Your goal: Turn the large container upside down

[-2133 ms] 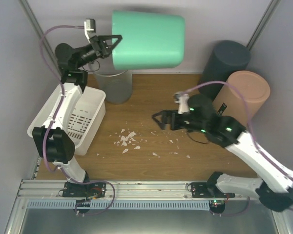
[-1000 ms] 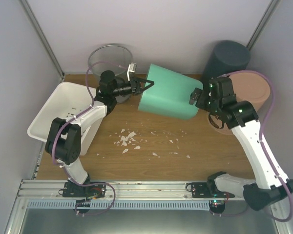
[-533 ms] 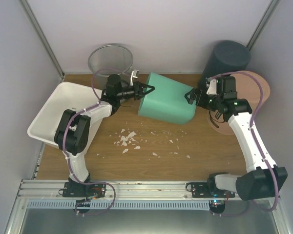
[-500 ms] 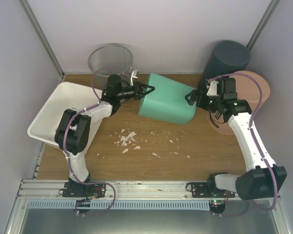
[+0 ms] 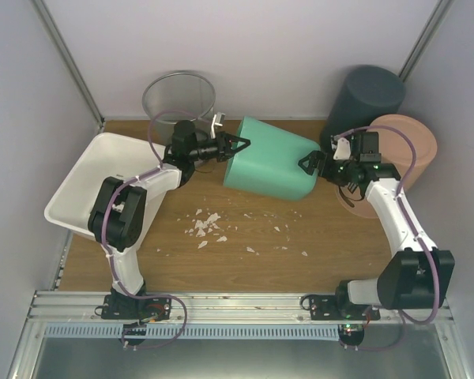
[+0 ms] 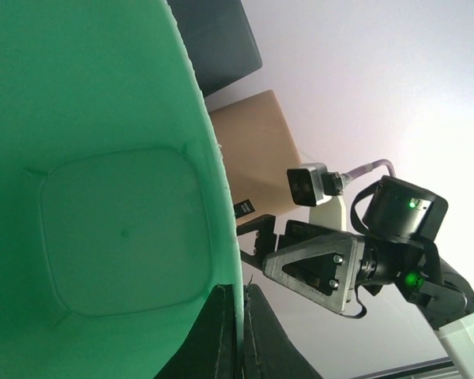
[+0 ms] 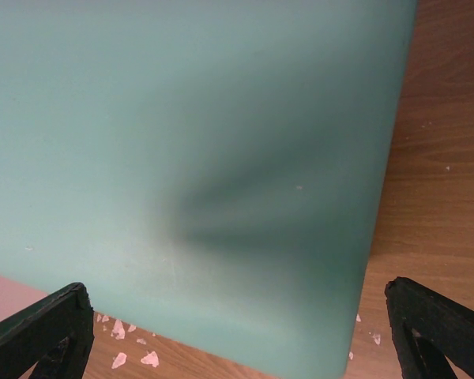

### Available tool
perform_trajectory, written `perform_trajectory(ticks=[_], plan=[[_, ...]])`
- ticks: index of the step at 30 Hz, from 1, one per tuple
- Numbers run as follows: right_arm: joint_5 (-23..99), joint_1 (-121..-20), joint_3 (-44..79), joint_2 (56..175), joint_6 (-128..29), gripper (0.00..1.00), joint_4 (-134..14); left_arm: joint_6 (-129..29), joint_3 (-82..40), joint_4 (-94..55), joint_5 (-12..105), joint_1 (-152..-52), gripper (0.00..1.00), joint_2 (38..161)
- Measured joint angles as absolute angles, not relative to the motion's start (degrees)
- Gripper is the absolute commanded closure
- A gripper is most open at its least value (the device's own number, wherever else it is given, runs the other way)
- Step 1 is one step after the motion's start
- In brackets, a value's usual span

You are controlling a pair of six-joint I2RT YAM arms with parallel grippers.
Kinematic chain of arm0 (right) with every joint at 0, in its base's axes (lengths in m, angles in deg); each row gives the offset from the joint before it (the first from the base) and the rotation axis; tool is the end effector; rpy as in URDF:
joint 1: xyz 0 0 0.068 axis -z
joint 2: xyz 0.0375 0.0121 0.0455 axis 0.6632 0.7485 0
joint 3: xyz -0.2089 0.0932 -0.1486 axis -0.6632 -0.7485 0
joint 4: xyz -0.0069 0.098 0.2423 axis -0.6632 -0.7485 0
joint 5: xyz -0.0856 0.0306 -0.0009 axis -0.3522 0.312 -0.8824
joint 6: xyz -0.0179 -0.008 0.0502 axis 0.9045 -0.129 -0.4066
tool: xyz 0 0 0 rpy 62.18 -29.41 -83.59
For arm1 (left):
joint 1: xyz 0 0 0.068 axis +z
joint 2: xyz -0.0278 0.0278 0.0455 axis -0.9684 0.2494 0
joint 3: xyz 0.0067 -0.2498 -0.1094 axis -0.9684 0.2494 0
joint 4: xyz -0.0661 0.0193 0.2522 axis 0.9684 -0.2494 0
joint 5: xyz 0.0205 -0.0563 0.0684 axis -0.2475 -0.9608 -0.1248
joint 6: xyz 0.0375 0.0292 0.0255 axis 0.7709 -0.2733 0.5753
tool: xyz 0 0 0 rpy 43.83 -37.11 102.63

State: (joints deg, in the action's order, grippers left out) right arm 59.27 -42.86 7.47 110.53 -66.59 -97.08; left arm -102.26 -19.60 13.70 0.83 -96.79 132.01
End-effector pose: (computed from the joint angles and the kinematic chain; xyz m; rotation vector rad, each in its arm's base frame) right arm 0.2788 0.0238 0.3052 0.2436 2.4180 0.8146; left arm 0.3874 -0.1814 0.2644 0.1736 1.9412 -1.8010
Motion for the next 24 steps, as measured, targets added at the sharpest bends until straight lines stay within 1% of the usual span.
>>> perform_trajectory(ticks=[11, 24], plan=[[61.53, -40.81, 7.27, 114.14, -66.28, 0.0, -93.27, -102.37, -19.57, 12.89, 0.8, -97.27, 1.0, 130.41], [63.82, -40.61, 7.27, 114.18, -66.74, 0.0, -90.48, -98.33, -18.96, 9.04, 1.81, -98.45, 1.0, 128.99]])
